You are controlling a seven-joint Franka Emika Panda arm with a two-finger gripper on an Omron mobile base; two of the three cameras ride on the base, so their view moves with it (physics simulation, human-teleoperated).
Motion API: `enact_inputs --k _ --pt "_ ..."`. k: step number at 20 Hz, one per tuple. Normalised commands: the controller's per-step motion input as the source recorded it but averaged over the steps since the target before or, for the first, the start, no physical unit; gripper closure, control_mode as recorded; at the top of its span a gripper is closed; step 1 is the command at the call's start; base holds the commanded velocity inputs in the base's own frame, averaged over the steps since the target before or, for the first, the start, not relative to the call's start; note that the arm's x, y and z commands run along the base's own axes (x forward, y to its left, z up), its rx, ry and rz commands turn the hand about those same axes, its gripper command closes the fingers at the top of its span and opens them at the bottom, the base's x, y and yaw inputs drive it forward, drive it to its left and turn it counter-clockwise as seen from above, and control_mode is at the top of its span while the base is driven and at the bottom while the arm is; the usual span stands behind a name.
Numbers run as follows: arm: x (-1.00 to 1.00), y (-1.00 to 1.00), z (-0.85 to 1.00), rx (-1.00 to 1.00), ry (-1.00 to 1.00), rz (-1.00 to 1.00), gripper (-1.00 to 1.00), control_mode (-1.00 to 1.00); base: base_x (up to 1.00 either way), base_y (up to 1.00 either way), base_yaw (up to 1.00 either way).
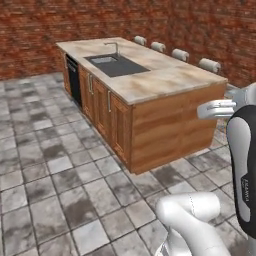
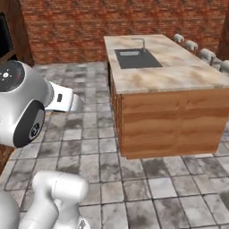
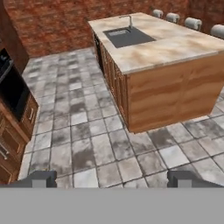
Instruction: Retrieve the bottle and the shaker from the cabinet and place them next to the mixing bowl on the counter. Then add garlic from the fridge to the mixing bowl.
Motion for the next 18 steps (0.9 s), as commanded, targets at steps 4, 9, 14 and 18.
enact_inputs --k 4,9,14,18 --pt "0.00 0.00 0.00 0.00 0.00 0.00 -1.00 1.00 0.89 0.01 -0.52" --pt "0.00 0.00 0.00 0.00 0.00 0.00 -1.00 1.00 0.78 0.01 -0.62" --pt "0.00 0.00 0.00 0.00 0.00 0.00 -1.00 1.00 0.60 0.24 -0.71" --pt "0.00 0.00 0.00 0.00 0.00 0.00 -1.00 1.00 0.72 0.47 -0.67"
